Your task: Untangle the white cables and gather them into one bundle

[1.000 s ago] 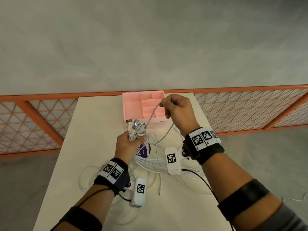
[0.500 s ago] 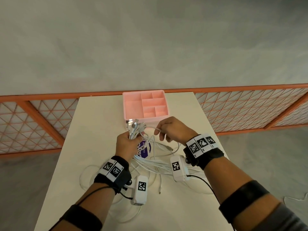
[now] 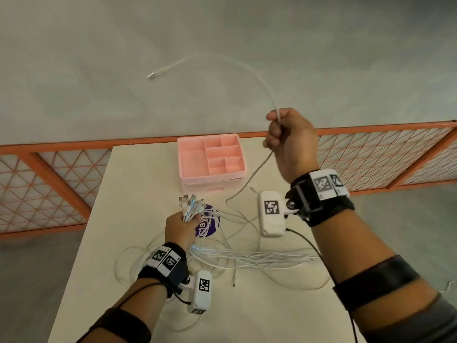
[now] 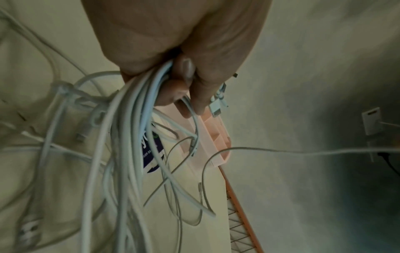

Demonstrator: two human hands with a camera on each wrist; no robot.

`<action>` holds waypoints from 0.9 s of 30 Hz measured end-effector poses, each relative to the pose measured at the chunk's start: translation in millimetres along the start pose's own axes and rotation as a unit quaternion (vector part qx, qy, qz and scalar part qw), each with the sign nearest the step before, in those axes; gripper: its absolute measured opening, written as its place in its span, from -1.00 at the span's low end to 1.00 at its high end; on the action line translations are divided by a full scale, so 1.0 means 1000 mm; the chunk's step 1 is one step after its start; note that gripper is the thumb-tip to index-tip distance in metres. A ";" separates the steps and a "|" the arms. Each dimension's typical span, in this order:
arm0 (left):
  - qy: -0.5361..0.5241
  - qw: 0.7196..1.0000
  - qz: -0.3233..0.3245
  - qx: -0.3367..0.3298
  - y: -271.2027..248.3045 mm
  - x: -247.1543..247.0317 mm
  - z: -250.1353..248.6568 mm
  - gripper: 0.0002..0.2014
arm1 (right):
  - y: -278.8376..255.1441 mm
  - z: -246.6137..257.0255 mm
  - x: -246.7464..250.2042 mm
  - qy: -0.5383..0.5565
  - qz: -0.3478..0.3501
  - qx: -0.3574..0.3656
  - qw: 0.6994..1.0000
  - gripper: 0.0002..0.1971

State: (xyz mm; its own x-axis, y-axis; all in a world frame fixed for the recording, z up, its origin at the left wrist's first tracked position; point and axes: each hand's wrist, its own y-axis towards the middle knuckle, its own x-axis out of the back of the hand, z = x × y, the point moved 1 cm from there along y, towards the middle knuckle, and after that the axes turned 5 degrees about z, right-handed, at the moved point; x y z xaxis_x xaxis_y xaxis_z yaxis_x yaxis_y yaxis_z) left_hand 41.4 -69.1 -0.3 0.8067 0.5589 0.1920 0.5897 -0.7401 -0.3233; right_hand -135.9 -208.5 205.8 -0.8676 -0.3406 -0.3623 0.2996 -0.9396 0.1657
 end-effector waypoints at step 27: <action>-0.321 0.932 0.143 -0.089 -0.026 -0.022 -0.122 -0.72 | -0.053 -0.080 0.048 -0.348 0.193 -0.186 0.898 -0.62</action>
State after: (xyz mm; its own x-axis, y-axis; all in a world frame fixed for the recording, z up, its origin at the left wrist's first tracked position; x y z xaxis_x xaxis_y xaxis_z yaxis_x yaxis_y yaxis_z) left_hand 13.2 -107.5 117.1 0.7767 0.3958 -0.4899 0.3975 -0.9114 -0.1060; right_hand -161.8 -177.9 106.4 -0.6691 -0.6610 0.3397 0.6312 -0.7467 -0.2097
